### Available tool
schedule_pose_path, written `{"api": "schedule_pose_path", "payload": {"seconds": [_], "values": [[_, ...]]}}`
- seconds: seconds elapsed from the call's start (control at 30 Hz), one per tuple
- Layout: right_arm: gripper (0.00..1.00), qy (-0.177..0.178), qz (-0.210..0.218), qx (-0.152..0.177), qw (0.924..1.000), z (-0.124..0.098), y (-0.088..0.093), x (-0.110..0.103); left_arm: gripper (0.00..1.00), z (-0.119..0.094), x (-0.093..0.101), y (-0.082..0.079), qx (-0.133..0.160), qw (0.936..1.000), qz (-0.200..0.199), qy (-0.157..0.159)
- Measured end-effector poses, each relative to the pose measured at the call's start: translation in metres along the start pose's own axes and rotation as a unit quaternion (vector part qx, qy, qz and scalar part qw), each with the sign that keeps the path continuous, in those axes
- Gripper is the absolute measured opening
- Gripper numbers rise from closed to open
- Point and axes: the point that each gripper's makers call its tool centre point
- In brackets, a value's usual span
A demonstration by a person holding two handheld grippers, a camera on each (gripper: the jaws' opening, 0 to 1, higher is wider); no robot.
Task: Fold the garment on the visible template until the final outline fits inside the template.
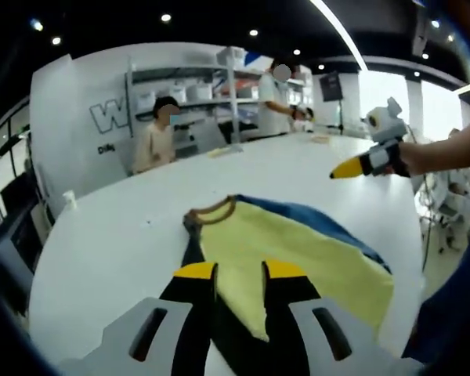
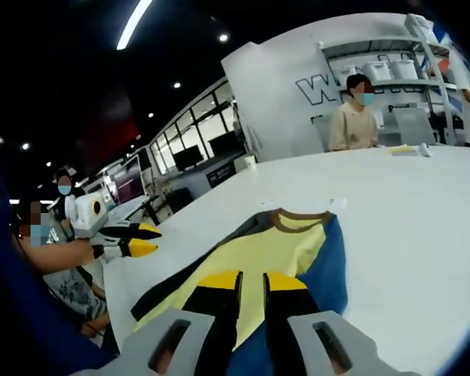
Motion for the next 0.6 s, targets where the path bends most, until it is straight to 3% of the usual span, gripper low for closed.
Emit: {"api": "schedule_pose_path", "payload": {"seconds": [0.6], "values": [[0.14, -0.004, 0.017, -0.033, 0.9993, -0.032, 0.055, -0.023, 0.28, -0.031, 0.016, 0.042, -0.035, 0.9992, -0.017, -0.009]]}}
Point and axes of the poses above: the point that each gripper's makers call its tool centre point, and the gripper's own axes: z roughly forward along the fingers, x roughly to its right, y roughly out of its underside, and after that the axes turned 10 degrees about -z, right-handed
